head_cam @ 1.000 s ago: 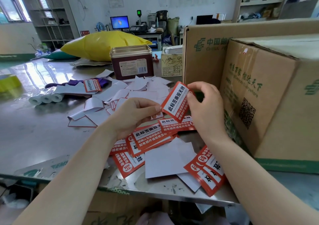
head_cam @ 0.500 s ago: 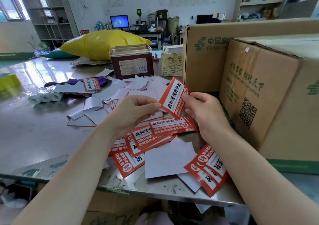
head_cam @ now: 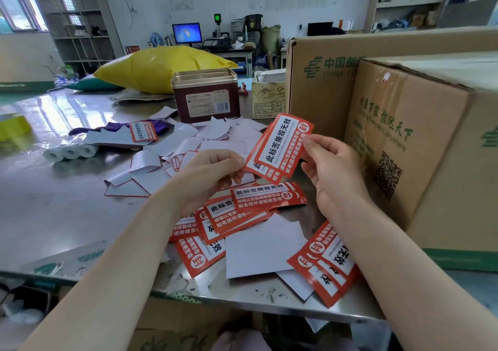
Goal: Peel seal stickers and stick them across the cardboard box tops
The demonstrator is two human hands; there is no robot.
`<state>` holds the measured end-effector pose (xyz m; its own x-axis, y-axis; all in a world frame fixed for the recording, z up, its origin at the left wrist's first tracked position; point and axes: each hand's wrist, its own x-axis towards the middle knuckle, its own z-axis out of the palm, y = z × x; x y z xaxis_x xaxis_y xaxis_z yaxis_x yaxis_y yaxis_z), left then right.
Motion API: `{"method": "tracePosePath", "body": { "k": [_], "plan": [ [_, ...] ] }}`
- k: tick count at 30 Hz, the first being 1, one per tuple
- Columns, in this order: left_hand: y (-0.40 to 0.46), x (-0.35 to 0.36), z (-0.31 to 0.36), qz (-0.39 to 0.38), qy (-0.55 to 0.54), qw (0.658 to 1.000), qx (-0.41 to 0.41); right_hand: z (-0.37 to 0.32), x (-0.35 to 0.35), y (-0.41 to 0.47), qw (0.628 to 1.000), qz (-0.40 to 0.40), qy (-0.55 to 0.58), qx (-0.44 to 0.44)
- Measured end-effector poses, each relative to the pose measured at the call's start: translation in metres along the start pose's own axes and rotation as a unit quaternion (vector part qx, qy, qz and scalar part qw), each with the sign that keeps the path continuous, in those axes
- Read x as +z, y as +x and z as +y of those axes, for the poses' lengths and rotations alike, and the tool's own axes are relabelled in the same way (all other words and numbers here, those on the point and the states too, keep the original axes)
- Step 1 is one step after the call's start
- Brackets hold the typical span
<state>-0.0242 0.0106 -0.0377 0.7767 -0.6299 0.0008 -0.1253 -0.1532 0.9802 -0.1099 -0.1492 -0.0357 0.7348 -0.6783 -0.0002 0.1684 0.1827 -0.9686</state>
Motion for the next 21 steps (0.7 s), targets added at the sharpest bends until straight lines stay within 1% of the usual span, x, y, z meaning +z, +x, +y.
{"method": "tracePosePath", "body": {
  "k": [3, 5, 7, 9, 11, 15, 18, 21],
  "plan": [
    [-0.001, -0.001, -0.001, 0.003, 0.055, 0.998, -0.021, -0.002, -0.001, 0.0, 1.0, -0.007, 0.029, 0.01],
    [-0.003, 0.001, -0.001, 0.008, 0.132, 0.991, -0.027, -0.004, 0.0, -0.002, 0.999, -0.014, 0.034, 0.004],
    [-0.004, 0.003, -0.001, 0.004, 0.212, 0.977, -0.02, -0.006, 0.001, -0.003, 0.999, -0.022, 0.043, 0.003],
    [-0.005, 0.005, 0.0, 0.004, 0.246, 0.969, 0.005, -0.006, 0.001, -0.004, 0.998, -0.035, 0.055, 0.007],
    [-0.005, 0.006, 0.002, 0.018, 0.22, 0.975, 0.037, -0.005, 0.002, -0.005, 0.997, -0.05, 0.059, 0.011],
    [-0.01, 0.006, 0.009, 0.011, 0.089, 0.995, 0.052, -0.003, 0.002, -0.004, 0.998, -0.06, 0.035, 0.004],
    [-0.012, 0.004, 0.008, 0.01, 0.042, 0.997, 0.07, -0.002, 0.003, -0.002, 0.998, -0.048, 0.026, 0.008],
    [-0.011, 0.004, 0.009, 0.013, 0.041, 0.997, 0.061, -0.001, 0.004, -0.001, 0.999, -0.043, 0.017, 0.008]
  ]
}}
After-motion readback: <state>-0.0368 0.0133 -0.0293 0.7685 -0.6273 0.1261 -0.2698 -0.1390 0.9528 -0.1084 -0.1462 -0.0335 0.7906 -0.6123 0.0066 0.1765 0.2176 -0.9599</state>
